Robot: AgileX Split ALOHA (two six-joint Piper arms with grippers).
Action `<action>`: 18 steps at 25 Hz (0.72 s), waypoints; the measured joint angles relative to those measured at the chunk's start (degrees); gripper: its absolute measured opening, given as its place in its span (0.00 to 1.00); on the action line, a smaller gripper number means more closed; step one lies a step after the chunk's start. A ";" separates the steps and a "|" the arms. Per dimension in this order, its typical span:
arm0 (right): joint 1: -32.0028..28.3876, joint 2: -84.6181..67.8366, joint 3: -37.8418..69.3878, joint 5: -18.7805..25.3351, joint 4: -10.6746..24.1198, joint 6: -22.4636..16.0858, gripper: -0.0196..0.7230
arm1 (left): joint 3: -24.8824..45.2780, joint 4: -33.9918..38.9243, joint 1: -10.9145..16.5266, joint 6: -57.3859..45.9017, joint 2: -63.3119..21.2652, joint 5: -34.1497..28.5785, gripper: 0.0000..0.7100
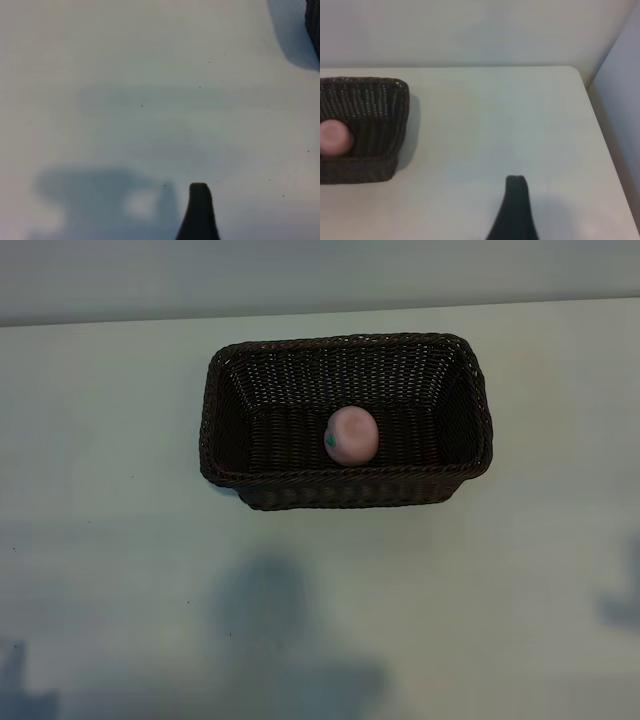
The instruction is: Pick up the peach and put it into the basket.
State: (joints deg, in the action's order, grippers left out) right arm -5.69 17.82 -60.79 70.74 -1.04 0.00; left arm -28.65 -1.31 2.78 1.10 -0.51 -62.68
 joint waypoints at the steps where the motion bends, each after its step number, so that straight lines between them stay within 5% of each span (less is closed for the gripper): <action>1: 0.19 -1.65 0.86 0.00 0.08 0.00 0.81 | 0.00 0.00 0.00 0.00 0.00 0.00 0.83; 18: 2.84 -18.34 19.18 -1.09 0.49 0.00 0.79 | 0.00 0.00 0.00 -0.17 0.00 0.00 0.83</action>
State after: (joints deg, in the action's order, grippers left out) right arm -2.85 -0.52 -41.61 69.65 -0.55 0.00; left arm -28.65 -1.31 2.78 0.94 -0.51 -62.68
